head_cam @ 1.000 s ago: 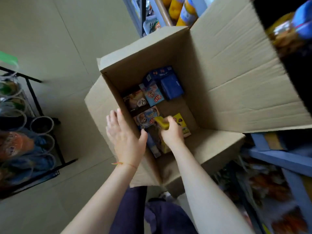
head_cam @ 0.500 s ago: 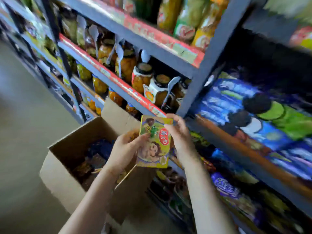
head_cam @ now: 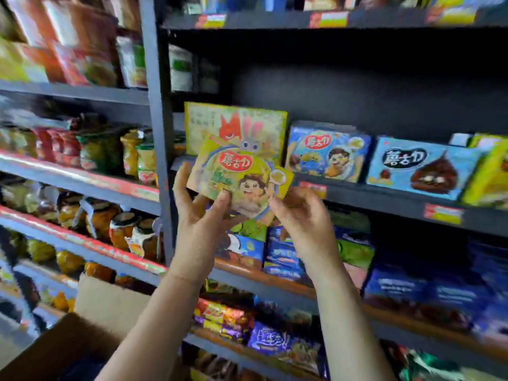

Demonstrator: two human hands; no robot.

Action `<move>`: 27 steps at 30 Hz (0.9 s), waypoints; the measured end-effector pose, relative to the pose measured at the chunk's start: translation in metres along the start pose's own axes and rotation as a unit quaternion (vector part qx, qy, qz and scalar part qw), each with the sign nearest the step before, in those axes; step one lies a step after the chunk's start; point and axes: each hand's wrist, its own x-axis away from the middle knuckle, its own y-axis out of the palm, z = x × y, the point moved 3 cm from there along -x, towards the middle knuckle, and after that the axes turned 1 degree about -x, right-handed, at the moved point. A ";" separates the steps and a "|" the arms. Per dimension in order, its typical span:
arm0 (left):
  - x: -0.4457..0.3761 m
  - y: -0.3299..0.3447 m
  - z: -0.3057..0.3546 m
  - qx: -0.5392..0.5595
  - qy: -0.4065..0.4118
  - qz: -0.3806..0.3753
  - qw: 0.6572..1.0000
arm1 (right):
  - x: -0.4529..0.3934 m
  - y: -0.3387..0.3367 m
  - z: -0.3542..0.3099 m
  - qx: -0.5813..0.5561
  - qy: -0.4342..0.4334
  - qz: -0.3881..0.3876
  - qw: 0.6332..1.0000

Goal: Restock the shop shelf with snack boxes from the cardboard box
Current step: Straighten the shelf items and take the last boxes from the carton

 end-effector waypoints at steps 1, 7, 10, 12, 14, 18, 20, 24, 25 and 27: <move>-0.004 0.014 0.003 -0.014 0.005 -0.018 1.000 | -0.003 -0.010 -0.009 0.008 -0.019 0.026 0.999; -0.021 0.070 0.011 -0.221 0.113 -0.015 0.969 | -0.019 -0.069 -0.044 0.115 -0.114 0.177 0.971; -0.027 0.094 0.010 -0.249 0.130 -0.057 0.958 | -0.029 -0.087 -0.048 0.205 -0.133 0.201 0.948; -0.031 0.102 0.003 -0.258 0.115 -0.074 0.957 | -0.038 -0.094 -0.043 0.267 -0.137 0.210 0.931; -0.031 0.106 -0.002 -0.273 0.100 -0.081 0.953 | -0.046 -0.099 -0.037 0.328 -0.155 0.215 0.907; -0.030 0.108 -0.015 -0.329 0.130 -0.109 0.929 | -0.051 -0.097 -0.034 0.436 -0.189 0.226 0.851; -0.032 0.108 -0.023 -0.363 0.141 -0.129 0.912 | -0.050 -0.094 -0.037 0.463 -0.199 0.235 0.831; -0.038 0.109 -0.028 -0.419 0.156 -0.118 0.887 | -0.052 -0.091 -0.037 0.485 -0.212 0.233 0.816; -0.040 0.109 -0.028 -0.430 0.157 -0.118 0.881 | -0.054 -0.091 -0.036 0.497 -0.215 0.229 0.809; -0.044 0.109 -0.026 -0.451 0.166 -0.118 0.869 | -0.056 -0.091 -0.033 0.521 -0.215 0.220 0.796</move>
